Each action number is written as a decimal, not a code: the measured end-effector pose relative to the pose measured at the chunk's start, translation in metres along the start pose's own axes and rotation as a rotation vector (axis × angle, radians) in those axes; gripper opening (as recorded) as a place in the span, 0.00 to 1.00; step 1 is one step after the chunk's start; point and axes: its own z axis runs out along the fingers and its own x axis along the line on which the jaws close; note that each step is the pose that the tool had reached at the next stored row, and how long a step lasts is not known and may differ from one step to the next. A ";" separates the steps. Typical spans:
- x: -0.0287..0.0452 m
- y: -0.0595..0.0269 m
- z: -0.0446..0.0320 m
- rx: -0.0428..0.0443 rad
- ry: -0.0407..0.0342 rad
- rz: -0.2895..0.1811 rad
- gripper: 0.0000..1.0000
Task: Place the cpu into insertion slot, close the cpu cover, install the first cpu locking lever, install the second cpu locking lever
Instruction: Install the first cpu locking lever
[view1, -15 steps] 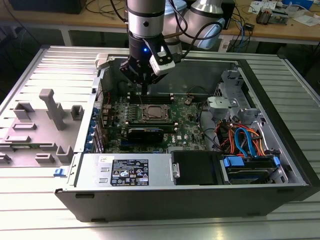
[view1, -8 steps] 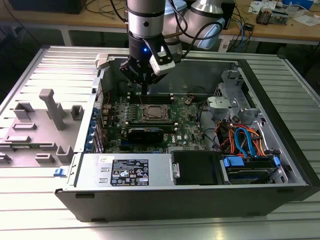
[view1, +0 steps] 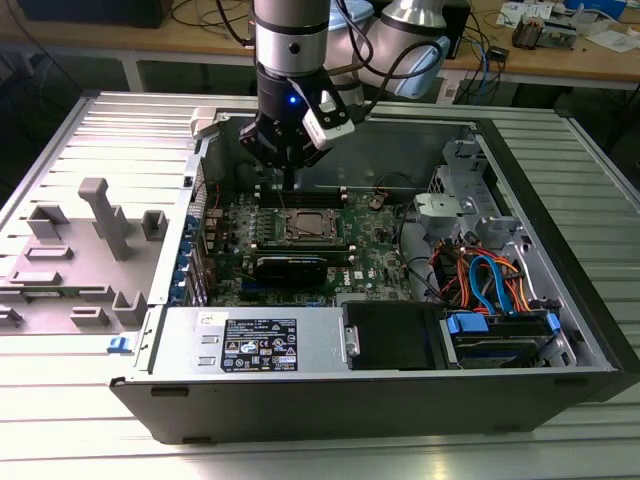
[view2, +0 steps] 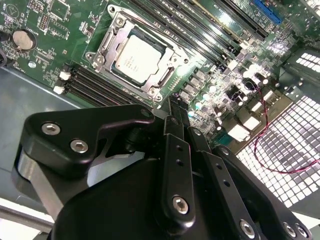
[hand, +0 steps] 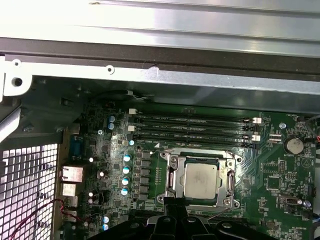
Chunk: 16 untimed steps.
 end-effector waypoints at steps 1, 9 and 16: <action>0.0000 0.0000 0.0000 0.0000 0.0000 0.000 0.11; 0.0001 0.0000 0.0000 0.0000 -0.0001 -0.001 0.11; 0.0019 0.0001 0.0018 0.0003 0.0003 -0.096 0.11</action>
